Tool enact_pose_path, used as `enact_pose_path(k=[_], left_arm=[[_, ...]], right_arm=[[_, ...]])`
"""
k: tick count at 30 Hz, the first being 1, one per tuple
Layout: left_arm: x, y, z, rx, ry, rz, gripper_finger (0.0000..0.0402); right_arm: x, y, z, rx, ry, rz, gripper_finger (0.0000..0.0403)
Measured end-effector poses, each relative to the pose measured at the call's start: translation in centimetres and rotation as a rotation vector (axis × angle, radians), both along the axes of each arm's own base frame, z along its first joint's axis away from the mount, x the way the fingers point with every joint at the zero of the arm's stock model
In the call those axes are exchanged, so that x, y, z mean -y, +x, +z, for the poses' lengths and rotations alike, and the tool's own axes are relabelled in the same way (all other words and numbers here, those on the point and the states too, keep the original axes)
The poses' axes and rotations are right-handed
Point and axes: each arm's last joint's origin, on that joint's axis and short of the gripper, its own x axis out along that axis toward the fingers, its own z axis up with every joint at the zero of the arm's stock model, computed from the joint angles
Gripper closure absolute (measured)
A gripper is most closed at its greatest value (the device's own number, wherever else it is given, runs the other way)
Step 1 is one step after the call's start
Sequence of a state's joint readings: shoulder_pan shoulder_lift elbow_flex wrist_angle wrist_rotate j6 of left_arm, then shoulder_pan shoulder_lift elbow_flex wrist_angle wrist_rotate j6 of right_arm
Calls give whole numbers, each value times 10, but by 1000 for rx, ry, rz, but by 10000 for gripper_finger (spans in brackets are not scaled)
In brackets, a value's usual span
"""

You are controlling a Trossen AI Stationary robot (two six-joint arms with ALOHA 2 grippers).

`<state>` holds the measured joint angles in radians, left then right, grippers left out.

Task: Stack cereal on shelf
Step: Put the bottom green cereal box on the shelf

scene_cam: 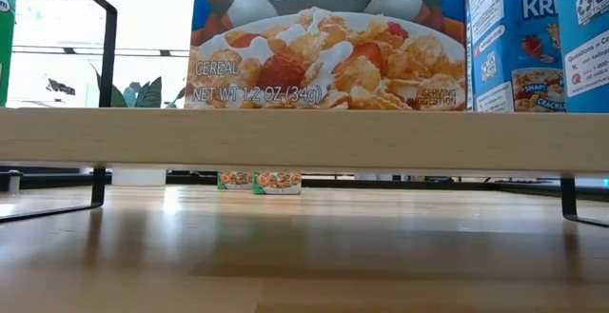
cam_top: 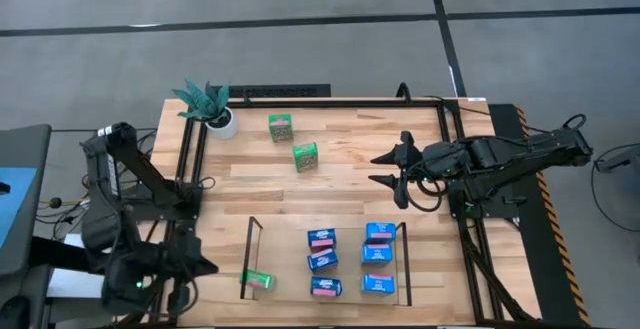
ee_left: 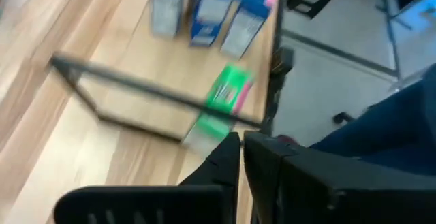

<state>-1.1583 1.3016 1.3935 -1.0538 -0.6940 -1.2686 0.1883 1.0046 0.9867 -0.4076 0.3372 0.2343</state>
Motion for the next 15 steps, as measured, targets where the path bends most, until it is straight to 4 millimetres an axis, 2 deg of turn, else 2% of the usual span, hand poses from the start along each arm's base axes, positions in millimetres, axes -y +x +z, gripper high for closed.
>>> enact_pose_path(k=[4, 7, 15], left_arm=[[7, -6, -27, -72, 12, 37, 400], [14, -8, -48, -57, 28, 49, 401], [13, -7, -85, -70, 30, 98, 401]], right_arm=[[0, 0, 0, 0, 1, 0, 179], [0, 0, 0, -1, 1, 0, 179], [0, 0, 0, -1, 1, -1, 179]])
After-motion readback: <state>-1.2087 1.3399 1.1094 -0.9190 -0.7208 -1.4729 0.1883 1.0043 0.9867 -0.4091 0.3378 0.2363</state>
